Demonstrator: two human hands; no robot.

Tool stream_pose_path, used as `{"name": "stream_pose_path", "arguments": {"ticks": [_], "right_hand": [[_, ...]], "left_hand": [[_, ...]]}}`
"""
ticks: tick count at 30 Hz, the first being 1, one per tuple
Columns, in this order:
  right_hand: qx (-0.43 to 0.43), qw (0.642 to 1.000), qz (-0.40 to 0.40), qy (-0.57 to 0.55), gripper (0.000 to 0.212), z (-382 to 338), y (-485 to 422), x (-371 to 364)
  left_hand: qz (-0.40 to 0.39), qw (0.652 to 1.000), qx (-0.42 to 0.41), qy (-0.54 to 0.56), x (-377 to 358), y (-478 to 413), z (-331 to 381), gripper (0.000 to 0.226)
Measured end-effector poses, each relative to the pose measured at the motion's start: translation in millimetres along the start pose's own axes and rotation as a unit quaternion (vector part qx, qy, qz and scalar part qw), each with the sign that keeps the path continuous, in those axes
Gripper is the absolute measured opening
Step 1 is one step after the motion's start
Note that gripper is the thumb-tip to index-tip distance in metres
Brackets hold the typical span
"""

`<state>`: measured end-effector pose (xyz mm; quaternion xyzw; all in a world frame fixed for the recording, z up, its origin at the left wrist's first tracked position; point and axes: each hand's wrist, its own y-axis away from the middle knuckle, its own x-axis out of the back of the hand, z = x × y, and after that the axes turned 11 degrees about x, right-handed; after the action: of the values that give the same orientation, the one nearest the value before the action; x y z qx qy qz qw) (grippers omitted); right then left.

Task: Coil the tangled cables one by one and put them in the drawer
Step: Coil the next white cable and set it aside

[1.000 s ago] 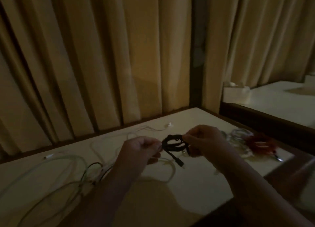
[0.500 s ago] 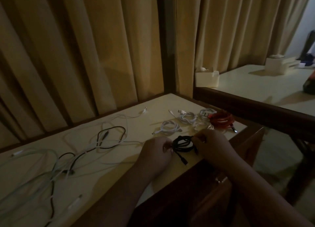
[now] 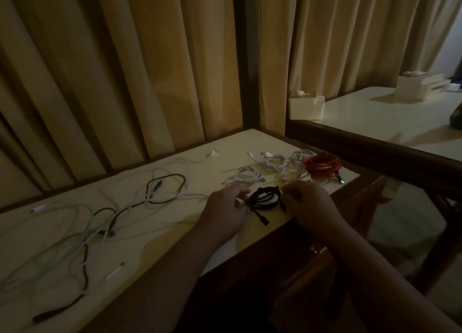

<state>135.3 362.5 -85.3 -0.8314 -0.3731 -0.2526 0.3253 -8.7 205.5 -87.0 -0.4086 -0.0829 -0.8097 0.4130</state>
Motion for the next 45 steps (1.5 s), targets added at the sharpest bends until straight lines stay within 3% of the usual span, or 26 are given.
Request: {"name": "stream_pose_path", "arguments": {"ticks": [6, 9, 12, 15, 18, 20, 24, 27, 30, 35, 40, 45], "right_hand": [[-0.002, 1.0, -0.011, -0.006, 0.023, -2.5, -1.4, 1.3], [0.009, 1.0, 0.025, -0.009, 0.017, -7.0, 6.8, 1.5], [0.057, 0.993, 0.083, -0.057, 0.014, -32.9, 18.6, 1.4], [0.126, 0.981, 0.092, -0.114, 0.013, -79.4, 26.7, -2.7], [0.152, 0.981, -0.003, -0.12, 0.004, -120.4, 23.0, -27.2], [0.169, 0.979, -0.096, -0.057, 0.012, -134.7, 14.7, -59.2], [0.185, 0.958, -0.206, 0.072, 0.04, -140.8, 0.4, -113.7], [0.24, 0.934, -0.226, 0.135, 0.033, -143.6, -4.3, -128.5], [0.273, 0.914, -0.257, 0.154, 0.036, -148.1, -10.2, -128.7], [0.316, 0.916, -0.246, 0.036, 0.013, -158.8, -30.7, -122.7], [0.291, 0.934, -0.207, -0.018, 0.017, -214.7, -89.3, -104.9], [0.187, 0.949, -0.21, -0.14, 0.017, -268.0, -159.3, -80.1]], "left_hand": [[0.037, 0.999, -0.012, -0.001, -1.2, 4.9, 0.7, 0.031], [0.052, 0.998, -0.022, -0.019, 8.5, 13.3, -3.4, 0.031], [0.084, 0.993, -0.046, -0.067, 29.4, 28.5, -12.8, 0.025], [0.115, 0.986, -0.044, -0.109, 59.7, 46.7, -32.6, 0.023], [0.054, 0.977, 0.07, -0.196, 86.2, 54.1, -62.9, 0.038], [0.025, 0.965, 0.118, -0.231, 97.5, 62.9, -78.4, 0.038], [0.051, 0.966, 0.094, -0.234, 111.0, 83.0, -84.5, 0.027], [0.052, 0.948, 0.087, -0.302, 123.1, 90.0, -88.4, 0.024], [0.08, 0.956, 0.073, -0.273, 148.8, 94.6, -98.9, 0.011], [0.165, 0.966, 0.096, -0.173, 209.6, 95.0, -92.2, 0.015], [0.246, 0.956, 0.074, -0.146, 269.4, 70.0, -77.6, 0.017], [0.247, 0.95, 0.127, -0.144, 329.6, 33.7, -71.3, 0.025]]}}
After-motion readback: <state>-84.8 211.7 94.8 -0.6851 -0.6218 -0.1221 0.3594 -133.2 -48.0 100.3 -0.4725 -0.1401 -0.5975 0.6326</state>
